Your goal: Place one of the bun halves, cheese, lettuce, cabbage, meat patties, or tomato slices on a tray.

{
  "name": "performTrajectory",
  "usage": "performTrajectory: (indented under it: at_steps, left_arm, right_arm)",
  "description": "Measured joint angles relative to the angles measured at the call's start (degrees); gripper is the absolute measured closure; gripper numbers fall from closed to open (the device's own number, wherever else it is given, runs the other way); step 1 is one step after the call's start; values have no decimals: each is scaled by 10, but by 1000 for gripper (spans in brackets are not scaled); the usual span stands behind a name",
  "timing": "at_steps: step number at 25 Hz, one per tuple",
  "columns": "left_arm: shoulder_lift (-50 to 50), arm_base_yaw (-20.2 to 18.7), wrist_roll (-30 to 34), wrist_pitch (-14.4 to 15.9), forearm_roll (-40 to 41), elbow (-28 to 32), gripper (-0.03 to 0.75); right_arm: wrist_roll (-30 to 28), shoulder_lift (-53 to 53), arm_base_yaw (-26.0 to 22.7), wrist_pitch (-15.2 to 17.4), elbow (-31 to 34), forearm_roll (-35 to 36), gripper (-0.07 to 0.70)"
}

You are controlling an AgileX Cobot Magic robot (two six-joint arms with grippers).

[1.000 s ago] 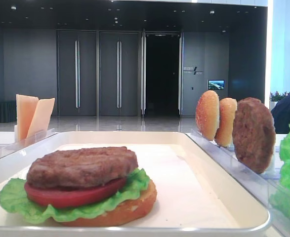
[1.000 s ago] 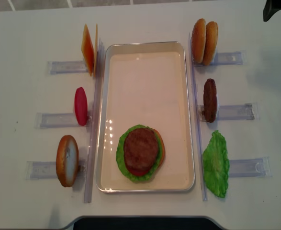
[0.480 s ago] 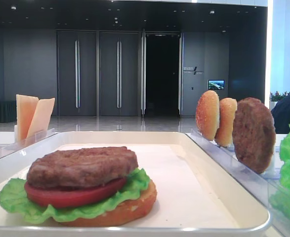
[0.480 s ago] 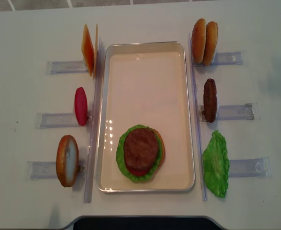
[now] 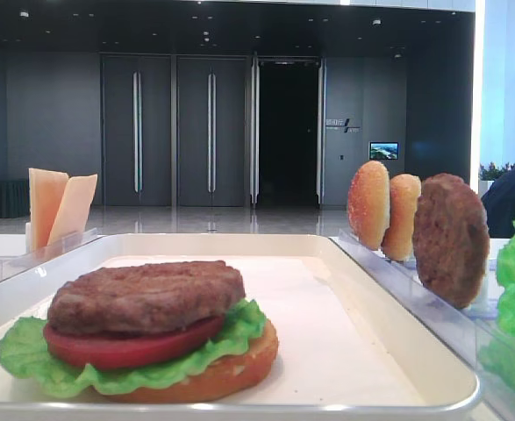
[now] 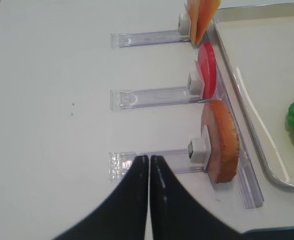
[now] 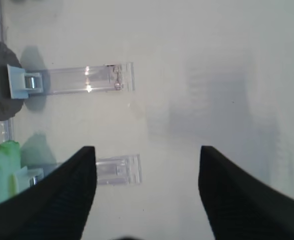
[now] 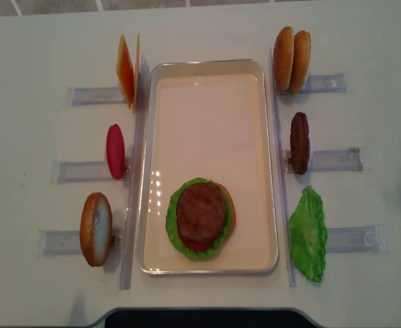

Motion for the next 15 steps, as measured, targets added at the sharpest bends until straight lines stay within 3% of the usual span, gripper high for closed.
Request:
performTrajectory:
  at_steps: [15]
  left_arm:
    - [0,0,-4,0,0,0,715]
  right_arm:
    - [10,-303,0,1,150,-31,178]
